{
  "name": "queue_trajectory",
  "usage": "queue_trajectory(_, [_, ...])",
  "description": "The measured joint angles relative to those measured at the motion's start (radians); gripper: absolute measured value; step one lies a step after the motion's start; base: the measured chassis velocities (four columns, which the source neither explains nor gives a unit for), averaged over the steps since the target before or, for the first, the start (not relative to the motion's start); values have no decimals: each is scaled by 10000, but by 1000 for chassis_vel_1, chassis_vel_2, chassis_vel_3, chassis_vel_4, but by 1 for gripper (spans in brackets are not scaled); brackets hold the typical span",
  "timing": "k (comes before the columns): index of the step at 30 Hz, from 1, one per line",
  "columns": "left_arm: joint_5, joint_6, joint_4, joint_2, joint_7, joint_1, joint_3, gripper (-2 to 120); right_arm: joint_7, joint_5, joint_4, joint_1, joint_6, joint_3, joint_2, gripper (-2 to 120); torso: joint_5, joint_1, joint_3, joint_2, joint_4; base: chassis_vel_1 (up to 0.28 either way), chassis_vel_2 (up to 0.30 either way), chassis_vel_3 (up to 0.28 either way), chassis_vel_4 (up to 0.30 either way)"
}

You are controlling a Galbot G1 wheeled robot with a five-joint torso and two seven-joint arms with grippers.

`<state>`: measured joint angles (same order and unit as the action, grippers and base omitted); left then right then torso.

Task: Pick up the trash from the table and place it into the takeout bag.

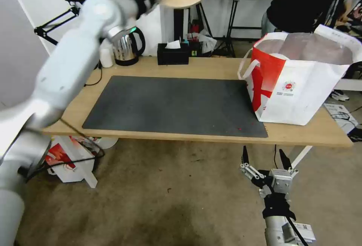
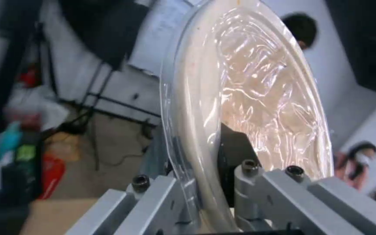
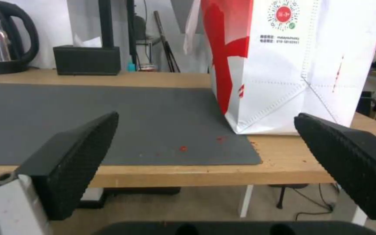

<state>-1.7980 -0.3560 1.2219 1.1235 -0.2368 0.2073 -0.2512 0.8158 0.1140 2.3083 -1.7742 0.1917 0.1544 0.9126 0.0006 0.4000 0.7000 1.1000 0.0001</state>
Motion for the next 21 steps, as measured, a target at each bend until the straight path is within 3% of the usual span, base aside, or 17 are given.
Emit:
queue_trajectory(3, [890, 774, -1564, 1184, 2268, 790, -1557, 3, 0, 0, -1, -1, 0, 1, 0, 100, -1, 1, 1, 0, -3, 0, 0, 0, 0])
queue_trajectory(4, [890, 774, -1564, 1184, 2268, 790, -1557, 3, 0, 0, -1, -1, 0, 1, 0, 100, -1, 1, 1, 0, -3, 0, 0, 0, 0])
queue_trajectory(5, [972, 1050, -1888, 1592, 2775, 871, -1945, 3, 1, 0, 0, -1, 0, 1, -1, 100, -2, 0, 0, 0, -2, 0, 0, 0, 0])
queue_trajectory(7, [989, 1441, -2335, 2198, 3096, 931, -2370, 3, 0, 0, 0, -1, 0, 1, 0, 100, -4, 0, 1, 0, -2, 0, 0, 0, 0])
queue_trajectory(12, [994, 1715, -2782, 2656, 3508, 994, -2706, 3, 0, 0, 0, 0, 0, 1, 0, 100, -3, 0, 0, -1, -2, 0, 0, 0, 0])
queue_trajectory(16, [998, 2033, -3784, 3591, 4505, 1190, -3249, 3, 0, 0, 0, -1, 0, 1, -1, 100, -3, 0, 0, 0, 1, 0, 0, 0, 0])
queue_trajectory(21, [1012, 2199, -4537, 4423, 4610, 1408, -3788, 3, 0, 0, 0, 0, 0, 1, 0, 100, -2, 0, 0, 0, -4, 0, 0, 0, 0])
